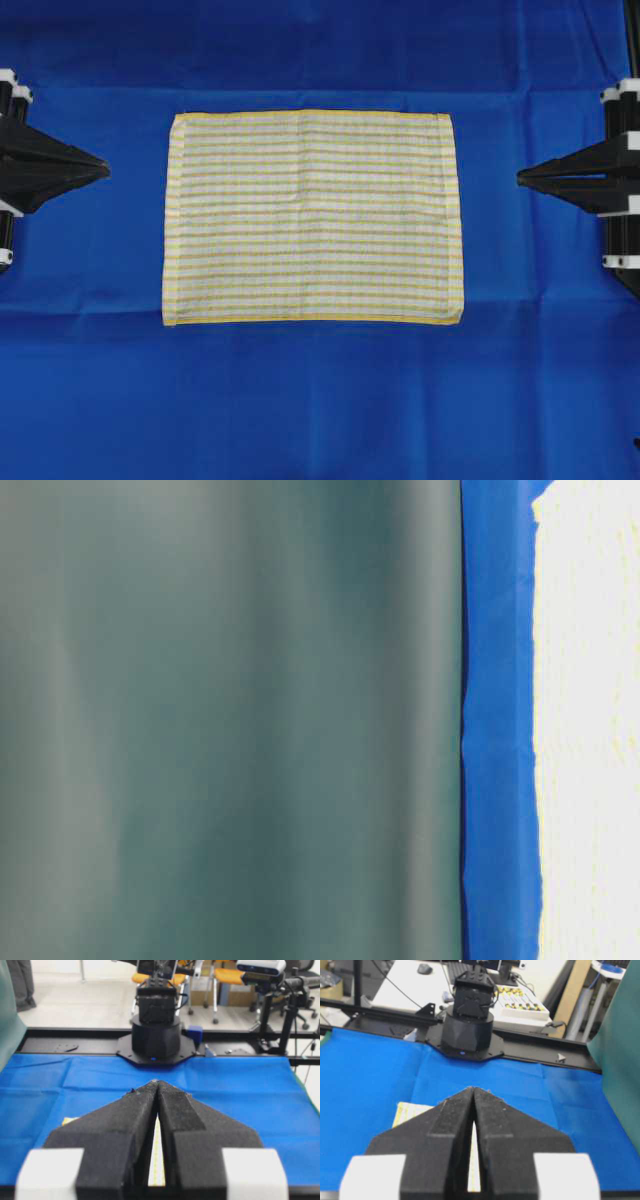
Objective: Fold the yellow towel.
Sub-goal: 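Move both grippers to the far corners of the yellow towel and grasp them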
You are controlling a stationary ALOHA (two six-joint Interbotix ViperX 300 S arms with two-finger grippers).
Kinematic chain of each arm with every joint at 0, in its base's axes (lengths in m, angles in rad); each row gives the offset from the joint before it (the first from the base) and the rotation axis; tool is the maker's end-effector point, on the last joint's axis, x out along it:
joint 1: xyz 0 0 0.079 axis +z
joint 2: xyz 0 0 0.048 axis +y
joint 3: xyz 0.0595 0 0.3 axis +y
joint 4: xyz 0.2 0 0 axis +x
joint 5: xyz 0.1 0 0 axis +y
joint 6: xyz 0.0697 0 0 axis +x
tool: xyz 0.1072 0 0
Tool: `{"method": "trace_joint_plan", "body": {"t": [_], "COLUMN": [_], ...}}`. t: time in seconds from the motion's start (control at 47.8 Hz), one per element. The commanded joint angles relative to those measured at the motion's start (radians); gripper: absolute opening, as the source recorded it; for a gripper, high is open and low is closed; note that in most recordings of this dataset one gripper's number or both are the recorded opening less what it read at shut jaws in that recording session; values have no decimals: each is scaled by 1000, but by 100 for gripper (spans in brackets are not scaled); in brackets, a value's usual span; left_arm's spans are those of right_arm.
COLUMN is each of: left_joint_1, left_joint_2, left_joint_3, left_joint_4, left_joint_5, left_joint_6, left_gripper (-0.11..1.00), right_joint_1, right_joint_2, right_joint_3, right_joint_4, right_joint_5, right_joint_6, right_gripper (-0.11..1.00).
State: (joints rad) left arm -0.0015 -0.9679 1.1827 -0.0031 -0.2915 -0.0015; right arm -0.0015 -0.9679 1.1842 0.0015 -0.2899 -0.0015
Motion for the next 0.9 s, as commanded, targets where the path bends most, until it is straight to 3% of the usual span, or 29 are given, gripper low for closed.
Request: {"method": "trace_joint_plan", "body": {"t": [0.0,0.167,0.627,0.69,0.753,0.878], "left_joint_1": [8,52,265,285,310,353], "left_joint_2": [12,20,281,324,365,457], "left_joint_3": [-25,-23,-20,-23,-23,-21], "left_joint_4": [-41,-40,-40,-40,-43,-44], "left_joint_5": [5,49,67,66,66,55], "left_joint_6": [12,31,83,84,81,78], "left_gripper": [0,0,2,11,28,66], "right_joint_1": [-11,-94,-362,-380,-396,-430], "right_joint_2": [17,41,267,318,370,479], "right_joint_3": [-28,-46,-48,-54,-66,-86], "right_joint_4": [5,77,144,147,147,149], "right_joint_5": [0,91,156,156,153,146], "right_joint_6": [11,17,20,20,18,18], "right_gripper": [0,0,1,3,12,45]}}
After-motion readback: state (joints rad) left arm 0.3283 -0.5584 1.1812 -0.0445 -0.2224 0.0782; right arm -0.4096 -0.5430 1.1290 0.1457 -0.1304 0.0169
